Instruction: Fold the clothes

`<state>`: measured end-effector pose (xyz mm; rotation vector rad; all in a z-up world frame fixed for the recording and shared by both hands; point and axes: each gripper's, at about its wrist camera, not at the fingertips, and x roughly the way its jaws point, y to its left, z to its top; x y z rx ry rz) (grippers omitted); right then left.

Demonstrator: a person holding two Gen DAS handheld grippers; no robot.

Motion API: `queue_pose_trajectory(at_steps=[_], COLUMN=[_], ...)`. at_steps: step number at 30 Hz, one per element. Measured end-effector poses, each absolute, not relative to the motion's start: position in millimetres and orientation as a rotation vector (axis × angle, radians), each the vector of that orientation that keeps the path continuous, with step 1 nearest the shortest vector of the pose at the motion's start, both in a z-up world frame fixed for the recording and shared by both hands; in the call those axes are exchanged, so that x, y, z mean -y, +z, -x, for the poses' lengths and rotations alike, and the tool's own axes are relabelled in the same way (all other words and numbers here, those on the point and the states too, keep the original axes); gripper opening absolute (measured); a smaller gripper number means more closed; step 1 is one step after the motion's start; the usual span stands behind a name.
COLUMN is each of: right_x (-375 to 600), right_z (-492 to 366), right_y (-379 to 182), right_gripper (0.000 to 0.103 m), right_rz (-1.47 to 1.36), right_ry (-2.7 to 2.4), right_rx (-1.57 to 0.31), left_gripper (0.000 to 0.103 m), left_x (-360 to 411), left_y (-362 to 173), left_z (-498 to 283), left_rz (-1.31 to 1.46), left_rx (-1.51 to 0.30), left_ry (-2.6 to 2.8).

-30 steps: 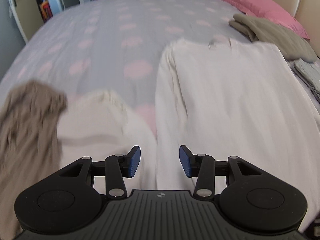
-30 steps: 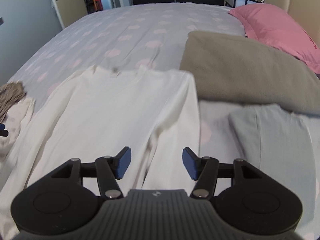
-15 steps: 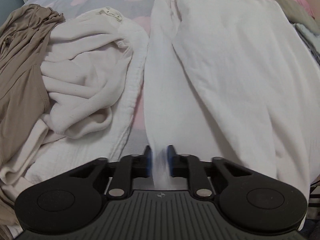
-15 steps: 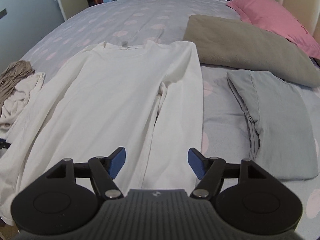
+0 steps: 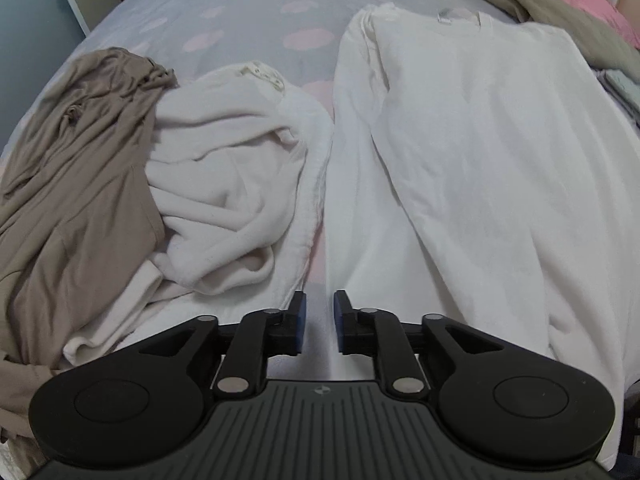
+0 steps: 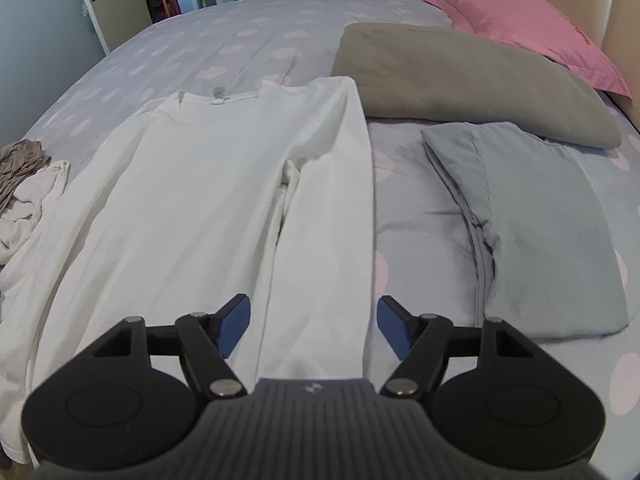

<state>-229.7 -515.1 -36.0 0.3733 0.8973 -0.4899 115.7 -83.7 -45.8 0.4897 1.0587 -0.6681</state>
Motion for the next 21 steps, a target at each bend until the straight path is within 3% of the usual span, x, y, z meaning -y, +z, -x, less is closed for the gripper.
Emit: queue_pose_trajectory(at_steps=[5, 11, 15, 17, 18, 19, 21], right_x=[521.8, 537.1, 545.9, 542.9, 541.3, 539.8, 536.4], right_z=[233.4, 250.9, 264.9, 267.5, 268.7, 270.0, 271.9], right_y=[-40.4, -51.8, -70.7, -80.7, -85.6, -90.6, -100.2], right_gripper=[0.076, 0.076, 0.076, 0.076, 0.076, 0.071, 0.052], right_rz=[-0.377, -0.419, -0.561, -0.632, -0.668, -0.704, -0.768], right_ry=[-0.515, -0.566, -0.561, -0.523, -0.504, -0.485, -0.449], right_rx=[-0.922, -0.952, -0.982, -0.994, -1.000, -1.005, -1.017], left_gripper=[0.044, 0.046, 0.044, 0.037, 0.028, 0.022, 0.013], left_x=[80.5, 75.6, 69.7, 67.7, 67.6, 68.1, 70.7], left_y=[-34.6, -63.6, -80.7, -83.8, -84.0, -84.0, -83.6], left_z=[-105.1, -112.3, -120.4, -122.9, -123.2, -122.8, -120.0], left_rz=[-0.428, -0.493, -0.453, -0.424, -0.415, -0.413, -0.429], left_rx=[-1.054, -1.134, -1.227, -1.250, -1.255, -1.259, -1.256], left_ry=[-0.698, -0.668, -0.648, -0.652, -0.662, -0.667, -0.679])
